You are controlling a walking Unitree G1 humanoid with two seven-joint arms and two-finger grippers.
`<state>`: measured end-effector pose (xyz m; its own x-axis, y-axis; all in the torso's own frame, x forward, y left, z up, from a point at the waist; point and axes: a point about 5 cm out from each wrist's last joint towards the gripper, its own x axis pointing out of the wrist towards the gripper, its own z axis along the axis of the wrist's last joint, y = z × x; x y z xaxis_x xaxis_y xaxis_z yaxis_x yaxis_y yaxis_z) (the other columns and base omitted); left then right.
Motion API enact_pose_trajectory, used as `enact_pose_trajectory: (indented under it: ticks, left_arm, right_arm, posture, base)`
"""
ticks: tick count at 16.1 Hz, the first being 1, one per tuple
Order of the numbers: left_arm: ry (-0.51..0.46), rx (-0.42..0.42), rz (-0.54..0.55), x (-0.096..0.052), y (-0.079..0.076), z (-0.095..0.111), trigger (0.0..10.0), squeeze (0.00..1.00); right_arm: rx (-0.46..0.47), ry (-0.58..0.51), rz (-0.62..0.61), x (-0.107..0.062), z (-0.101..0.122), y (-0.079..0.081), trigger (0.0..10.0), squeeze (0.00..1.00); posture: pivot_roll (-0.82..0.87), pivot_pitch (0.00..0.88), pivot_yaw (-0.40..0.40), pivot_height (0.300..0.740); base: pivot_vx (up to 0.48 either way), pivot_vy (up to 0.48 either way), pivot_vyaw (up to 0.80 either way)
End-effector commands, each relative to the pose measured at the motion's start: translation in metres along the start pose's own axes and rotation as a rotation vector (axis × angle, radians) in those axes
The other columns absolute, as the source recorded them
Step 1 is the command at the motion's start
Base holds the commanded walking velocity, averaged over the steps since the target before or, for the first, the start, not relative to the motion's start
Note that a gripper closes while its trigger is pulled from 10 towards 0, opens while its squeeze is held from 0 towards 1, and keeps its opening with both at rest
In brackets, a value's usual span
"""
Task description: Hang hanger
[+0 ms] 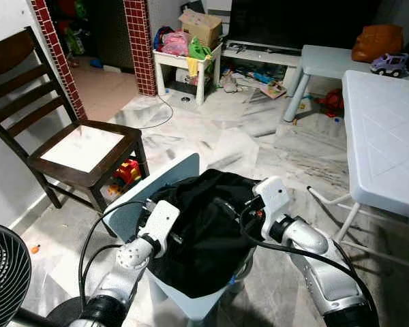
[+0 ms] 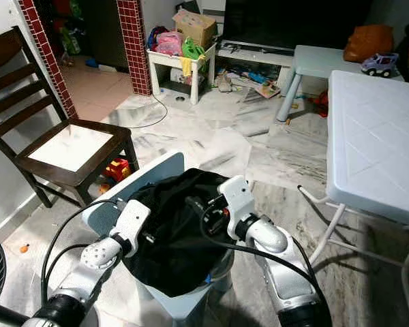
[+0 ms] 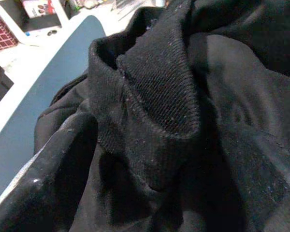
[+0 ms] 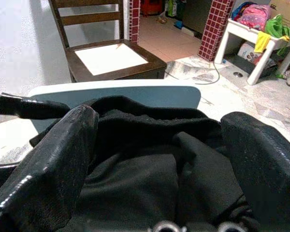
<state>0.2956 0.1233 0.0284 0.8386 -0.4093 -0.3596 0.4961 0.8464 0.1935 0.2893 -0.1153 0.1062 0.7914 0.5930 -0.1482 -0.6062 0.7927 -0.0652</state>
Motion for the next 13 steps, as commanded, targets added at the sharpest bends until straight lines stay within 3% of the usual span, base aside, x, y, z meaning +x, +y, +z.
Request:
enact_pose_trajectory:
  ticks: [1,2,13]
  left_arm:
    - [-0.013,0.006,0.01,0.0018,0.0026,0.0035,1.8,0.0]
    - [-0.013,0.004,0.008,0.0031,0.0029,0.0032,0.0,0.0]
    - [-0.045,0.008,0.015,0.0059,0.0068,0.0045,0.0,0.0]
  right_arm:
    - [-0.018,-0.013,0.001,-0.0013,0.0052,0.0015,10.0,0.0]
    - [-0.02,-0.011,0.003,-0.0014,0.0051,0.002,10.0,0.0]
    - [-0.018,-0.007,0.003,-0.0007,0.0047,0.0021,10.0,0.0]
  posture:
    - [-0.07,0.016,-0.013,0.74]
    - [-0.07,0.018,-0.012,0.74]
    - [-0.07,0.016,-0.016,0.74]
  base:
    - [0.0,0.0,0.0]
    - [0.0,0.0,0.0]
    - [0.0,0.0,0.0]
